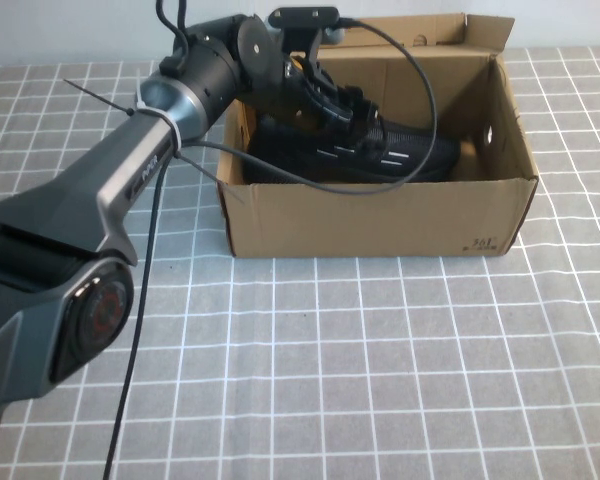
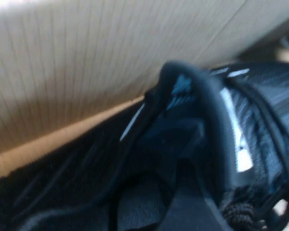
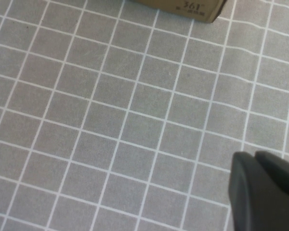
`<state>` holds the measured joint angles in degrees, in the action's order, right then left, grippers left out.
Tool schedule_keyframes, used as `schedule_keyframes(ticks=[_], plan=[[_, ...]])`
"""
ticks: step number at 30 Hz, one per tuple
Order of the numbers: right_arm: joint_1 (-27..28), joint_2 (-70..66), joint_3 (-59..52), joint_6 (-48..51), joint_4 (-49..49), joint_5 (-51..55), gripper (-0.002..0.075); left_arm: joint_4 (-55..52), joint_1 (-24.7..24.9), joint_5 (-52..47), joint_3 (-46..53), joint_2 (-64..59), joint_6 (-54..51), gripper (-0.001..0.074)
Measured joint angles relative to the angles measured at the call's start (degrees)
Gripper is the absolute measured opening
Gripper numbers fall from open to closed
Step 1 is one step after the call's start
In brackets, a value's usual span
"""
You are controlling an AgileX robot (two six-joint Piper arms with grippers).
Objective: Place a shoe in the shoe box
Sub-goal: Adjust the shoe
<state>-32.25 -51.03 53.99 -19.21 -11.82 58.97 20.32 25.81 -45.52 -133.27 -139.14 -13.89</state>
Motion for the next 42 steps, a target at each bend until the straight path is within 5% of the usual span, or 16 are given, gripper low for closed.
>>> schedule_keyframes(ticks=[19, 29, 42], plan=[[0.00, 0.00, 0.00, 0.00, 0.51, -1.37, -0.0016, 2.51, -0.08, 0.08, 0.00, -1.03, -2.71, 0.0392], [0.00, 0.00, 0.00, 0.00, 0.86, -0.87, -0.0016, 10.55, -0.08, -0.39, 0.00, -1.12, -13.38, 0.0039], [0.00, 0.00, 0.00, 0.00, 1.09, -0.65, -0.0016, 13.97, -0.08, -2.95, 0.00, 0.95, -18.54, 0.0003]])
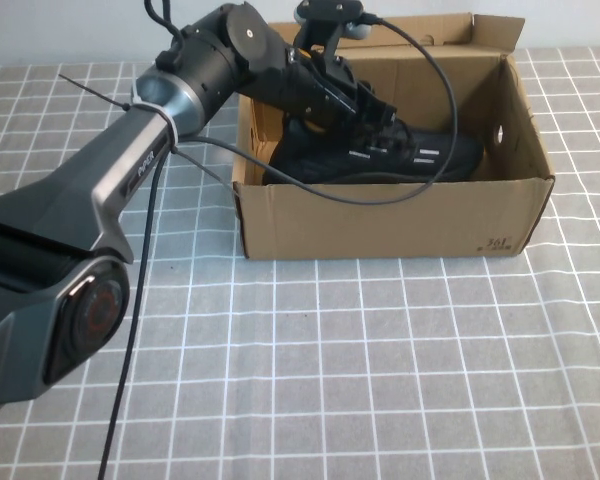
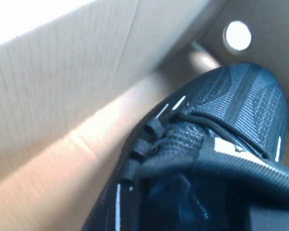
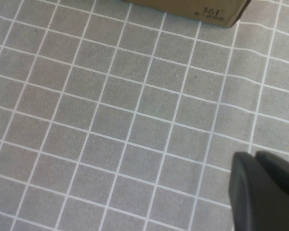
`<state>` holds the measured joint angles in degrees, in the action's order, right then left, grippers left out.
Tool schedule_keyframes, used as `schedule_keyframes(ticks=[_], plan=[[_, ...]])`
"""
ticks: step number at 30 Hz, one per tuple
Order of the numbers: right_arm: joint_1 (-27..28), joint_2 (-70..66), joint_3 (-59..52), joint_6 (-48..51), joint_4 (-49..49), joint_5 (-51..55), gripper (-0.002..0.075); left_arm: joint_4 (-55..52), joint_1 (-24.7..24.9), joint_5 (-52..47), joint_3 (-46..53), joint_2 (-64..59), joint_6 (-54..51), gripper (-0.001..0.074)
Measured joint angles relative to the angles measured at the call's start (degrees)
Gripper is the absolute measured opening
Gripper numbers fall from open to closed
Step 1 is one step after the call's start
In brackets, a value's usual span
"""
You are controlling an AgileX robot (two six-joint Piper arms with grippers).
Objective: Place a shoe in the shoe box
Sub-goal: Adjust the shoe
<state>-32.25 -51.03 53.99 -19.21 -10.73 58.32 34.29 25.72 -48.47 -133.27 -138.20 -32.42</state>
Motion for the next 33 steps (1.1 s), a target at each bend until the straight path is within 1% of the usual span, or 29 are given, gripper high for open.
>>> schedule_keyframes(ticks=[5, 14, 19, 21, 23, 25, 28, 30, 31, 33], plan=[[0.00, 0.00, 0.00, 0.00, 0.00, 0.15, -0.0016, 0.97, 0.00, 3.42, 0.00, 0.28, -3.13, 0.0003], [0.00, 0.00, 0.00, 0.00, 0.00, 0.52, -0.0016, 6.11, 0.00, 5.82, 0.00, 0.28, -15.79, 0.0002], [0.00, 0.00, 0.00, 0.00, 0.00, 0.52, -0.0016, 8.13, -0.64, 6.20, 0.00, 0.28, -17.88, 0.0002], [0.00, 0.00, 0.00, 0.00, 0.00, 0.52, -0.0016, 8.17, -0.95, 6.55, 0.00, 0.28, -18.37, 0.0013], [0.00, 0.00, 0.00, 0.00, 0.00, 0.52, -0.0016, 8.17, -1.21, 6.74, 0.00, 0.28, -18.65, 0.0053], [0.00, 0.00, 0.00, 0.00, 0.00, 0.52, -0.0016, 8.17, -1.25, 6.78, 0.00, 0.28, -18.80, 0.0123], [0.00, 0.00, 0.00, 0.00, 0.51, 0.52, -0.0016, 8.39, -1.31, 8.92, 0.00, 0.28, -18.92, 0.0279], [0.00, 0.00, 0.00, 0.09, 1.24, 0.52, -0.0016, 8.65, -1.31, 10.42, 0.00, 0.37, -18.92, 0.0358], [0.00, 0.00, 0.00, 0.21, 1.54, 0.52, -0.0016, 8.87, -1.31, 11.15, 0.00, 0.37, -18.92, 0.0388], [0.00, 0.00, 0.00, 0.66, 2.52, 0.62, -0.0016, 9.03, -1.31, 11.89, 0.00, 0.37, -18.92, 0.0421]])
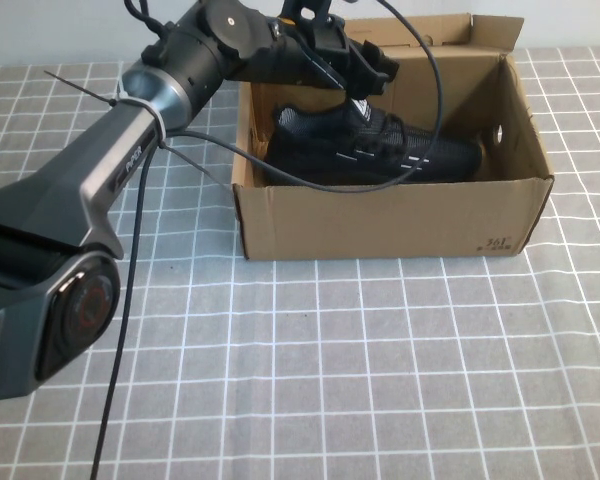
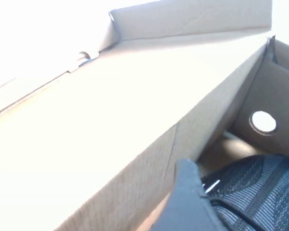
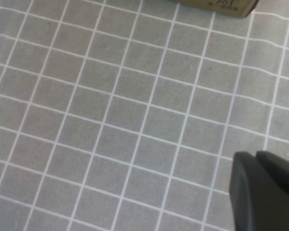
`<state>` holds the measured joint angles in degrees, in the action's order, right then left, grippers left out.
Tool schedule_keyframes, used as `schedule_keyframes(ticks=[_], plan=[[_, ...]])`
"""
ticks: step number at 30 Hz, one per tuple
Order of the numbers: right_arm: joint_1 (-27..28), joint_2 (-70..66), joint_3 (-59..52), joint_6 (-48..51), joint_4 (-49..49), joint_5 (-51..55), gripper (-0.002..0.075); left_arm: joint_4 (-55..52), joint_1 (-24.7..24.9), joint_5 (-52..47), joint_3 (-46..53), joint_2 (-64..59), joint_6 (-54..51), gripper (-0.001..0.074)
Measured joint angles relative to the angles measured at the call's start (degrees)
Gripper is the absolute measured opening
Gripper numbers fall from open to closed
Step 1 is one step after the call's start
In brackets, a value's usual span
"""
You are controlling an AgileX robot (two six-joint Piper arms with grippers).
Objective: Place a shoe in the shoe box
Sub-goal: Adjust the shoe
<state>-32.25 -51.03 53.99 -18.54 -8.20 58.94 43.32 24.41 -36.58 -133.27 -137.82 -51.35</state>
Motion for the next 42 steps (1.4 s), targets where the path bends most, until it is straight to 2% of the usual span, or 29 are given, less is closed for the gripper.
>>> schedule_keyframes(ticks=[8, 12, 15, 21, 24, 33, 42], plan=[[0.00, 0.00, 0.00, 0.88, 1.79, 0.16, -0.0016, 0.04, -1.37, -5.16, 0.00, 1.84, 0.62, 0.0441], [0.00, 0.00, 0.00, 0.88, 1.92, -0.24, -0.0016, -0.69, -3.30, -10.18, 0.00, 4.98, 6.70, 0.0423], [0.00, 0.00, 0.00, 0.88, 1.92, -0.46, -0.0016, -3.68, -4.76, -13.46, 0.00, 7.47, 12.41, 0.0361], [0.00, 0.00, 0.00, 0.88, 1.92, -0.46, -0.0016, -17.07, -5.76, -20.28, 0.00, 12.03, 19.15, 0.0089], [0.00, 0.00, 0.00, 0.88, 1.92, -0.46, -0.0016, -20.98, -5.76, -24.00, 0.00, 13.88, 20.25, 0.0027], [0.00, 0.00, 4.29, 0.88, 3.55, 1.51, -0.0016, -25.13, -5.76, -33.21, 0.00, 16.79, 20.77, 0.0001], [0.00, 0.83, 4.58, 1.09, 5.04, 8.61, -0.0016, -30.26, -5.76, -35.39, 0.00, 22.67, 27.95, 0.0000]])
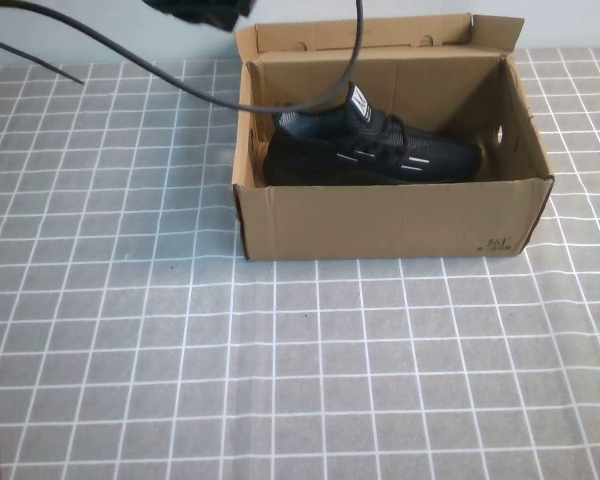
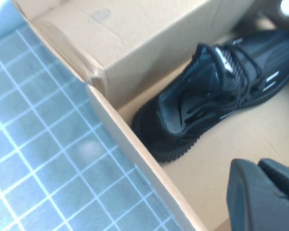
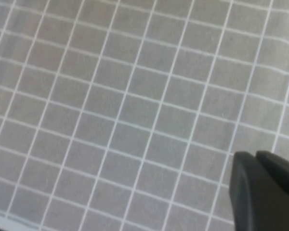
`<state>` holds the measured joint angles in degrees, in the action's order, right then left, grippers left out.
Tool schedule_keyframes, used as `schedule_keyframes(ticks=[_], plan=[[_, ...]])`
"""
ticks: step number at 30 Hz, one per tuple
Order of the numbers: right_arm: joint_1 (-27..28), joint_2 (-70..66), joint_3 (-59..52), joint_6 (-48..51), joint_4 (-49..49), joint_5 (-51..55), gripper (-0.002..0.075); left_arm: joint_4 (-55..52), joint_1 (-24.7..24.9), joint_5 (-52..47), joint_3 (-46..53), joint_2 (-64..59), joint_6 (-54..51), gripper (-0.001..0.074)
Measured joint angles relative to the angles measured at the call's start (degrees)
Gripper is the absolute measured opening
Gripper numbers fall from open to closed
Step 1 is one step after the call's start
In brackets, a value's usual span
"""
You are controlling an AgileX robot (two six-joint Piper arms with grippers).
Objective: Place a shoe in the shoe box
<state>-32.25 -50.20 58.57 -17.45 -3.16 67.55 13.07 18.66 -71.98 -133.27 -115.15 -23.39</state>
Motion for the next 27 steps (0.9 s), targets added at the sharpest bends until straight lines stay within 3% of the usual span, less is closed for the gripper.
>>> schedule_keyframes(ticks=[11, 18, 22, 27], plan=[[0.00, 20.53, 0.00, 3.79, 2.79, 4.81, -0.0016, -0.47, 0.20, -0.52, 0.00, 13.61, 4.34, 0.0000], [0.00, 34.42, -0.10, 3.88, 6.39, 5.59, -0.0016, -0.47, 4.14, -0.86, 0.41, 23.55, 4.70, 0.0000], [0.00, 37.80, -2.72, 4.01, 6.65, 5.74, -0.0016, -0.36, 6.73, -0.91, 6.46, 30.86, 4.70, 0.0000], [0.00, 38.07, -8.86, 6.14, 7.39, 5.85, -0.0016, -0.39, 7.09, -0.69, 22.31, 42.19, 4.49, 0.0000]])
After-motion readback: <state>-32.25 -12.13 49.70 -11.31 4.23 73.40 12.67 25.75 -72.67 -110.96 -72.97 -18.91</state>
